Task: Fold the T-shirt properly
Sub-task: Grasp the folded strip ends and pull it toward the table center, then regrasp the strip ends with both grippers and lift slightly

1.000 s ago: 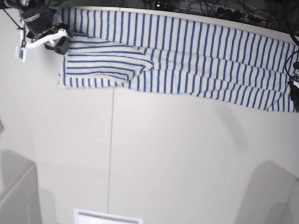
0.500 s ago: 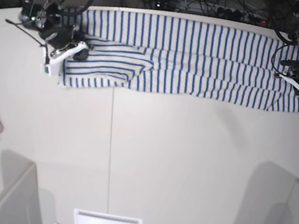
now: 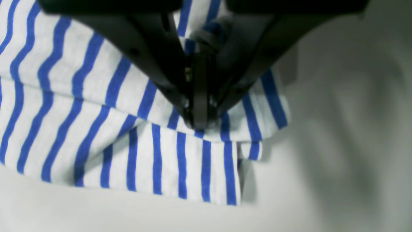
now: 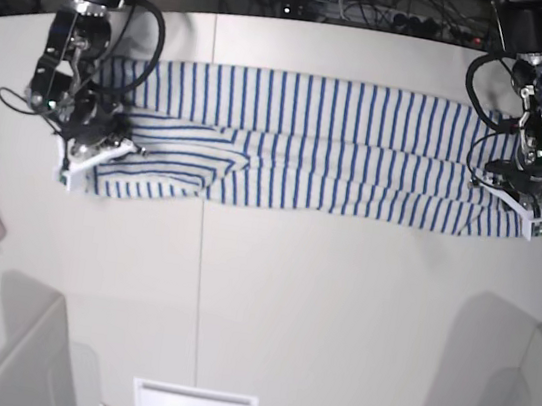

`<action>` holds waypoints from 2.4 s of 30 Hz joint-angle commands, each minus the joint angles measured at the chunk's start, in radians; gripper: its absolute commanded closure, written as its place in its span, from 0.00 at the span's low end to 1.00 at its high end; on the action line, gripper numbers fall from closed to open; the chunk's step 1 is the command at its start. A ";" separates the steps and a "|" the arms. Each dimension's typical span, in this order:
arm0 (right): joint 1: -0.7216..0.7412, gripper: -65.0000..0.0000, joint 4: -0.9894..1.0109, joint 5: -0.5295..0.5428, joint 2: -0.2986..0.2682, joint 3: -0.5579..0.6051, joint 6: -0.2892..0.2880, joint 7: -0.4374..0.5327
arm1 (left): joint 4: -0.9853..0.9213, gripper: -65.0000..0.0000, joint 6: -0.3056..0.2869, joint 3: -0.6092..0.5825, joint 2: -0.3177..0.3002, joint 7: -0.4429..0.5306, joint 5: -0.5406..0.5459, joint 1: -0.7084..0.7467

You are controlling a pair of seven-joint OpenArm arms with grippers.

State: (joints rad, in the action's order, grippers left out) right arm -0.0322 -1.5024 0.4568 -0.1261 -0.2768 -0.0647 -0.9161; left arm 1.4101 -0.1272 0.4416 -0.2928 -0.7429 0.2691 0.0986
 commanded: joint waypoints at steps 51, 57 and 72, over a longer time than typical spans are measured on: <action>-0.266 1.00 -0.496 0.009 0.082 0.004 -0.001 0.021 | -0.153 0.27 -0.493 0.311 -0.019 -0.080 0.261 0.019; -0.269 1.00 -0.496 0.009 0.082 0.004 -0.001 0.021 | -0.154 0.56 -0.495 0.316 -0.019 -0.080 0.261 0.020; -0.318 1.00 -0.501 0.122 0.073 -0.005 -0.002 0.021 | -0.091 1.00 -0.493 0.320 -0.078 0.009 0.256 0.026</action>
State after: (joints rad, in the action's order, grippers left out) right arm -0.3504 -1.9823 0.5781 -0.0456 -0.2756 -0.0612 -0.9104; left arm 1.2953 -0.6178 0.7555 -0.3462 -0.7631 0.5098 0.1341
